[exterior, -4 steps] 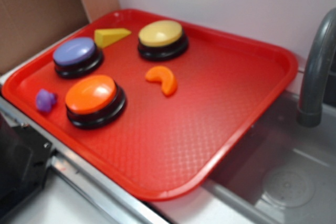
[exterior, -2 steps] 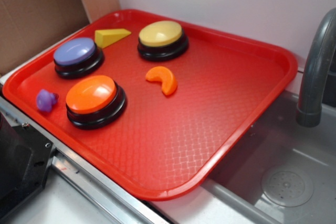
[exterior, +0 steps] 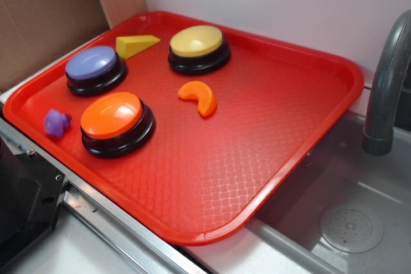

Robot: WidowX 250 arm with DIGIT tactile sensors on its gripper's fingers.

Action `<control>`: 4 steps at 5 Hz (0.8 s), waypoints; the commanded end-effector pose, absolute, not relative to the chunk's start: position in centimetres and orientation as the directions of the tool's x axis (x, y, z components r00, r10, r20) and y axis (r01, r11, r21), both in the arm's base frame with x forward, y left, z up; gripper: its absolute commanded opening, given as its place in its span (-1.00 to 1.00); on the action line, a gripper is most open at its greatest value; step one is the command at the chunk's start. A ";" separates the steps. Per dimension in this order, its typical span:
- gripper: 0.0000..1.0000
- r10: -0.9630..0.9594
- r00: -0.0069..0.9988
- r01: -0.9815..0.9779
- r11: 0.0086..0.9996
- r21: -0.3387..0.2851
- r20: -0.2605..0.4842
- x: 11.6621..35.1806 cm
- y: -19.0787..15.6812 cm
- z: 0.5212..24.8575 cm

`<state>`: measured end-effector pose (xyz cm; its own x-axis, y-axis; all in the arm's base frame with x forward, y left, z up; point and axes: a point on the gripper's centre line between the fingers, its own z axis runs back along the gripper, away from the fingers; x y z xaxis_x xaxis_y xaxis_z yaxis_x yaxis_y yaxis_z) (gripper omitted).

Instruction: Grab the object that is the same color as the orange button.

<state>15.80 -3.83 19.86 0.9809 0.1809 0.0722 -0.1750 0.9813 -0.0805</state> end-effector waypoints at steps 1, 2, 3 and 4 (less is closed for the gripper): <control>1.00 0.451 0.888 -0.447 0.892 -0.061 0.094 22.5 -5.5 13.9; 1.00 0.568 0.813 -0.563 0.823 -0.077 0.126 24.3 -5.3 10.9; 1.00 0.657 0.735 -0.659 0.750 -0.056 0.166 25.5 -5.3 8.2; 1.00 0.710 0.685 -0.714 0.699 -0.042 0.164 26.1 -4.4 6.2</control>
<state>25.51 -5.60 5.33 0.7044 0.6952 0.1434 -0.7010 0.7130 -0.0132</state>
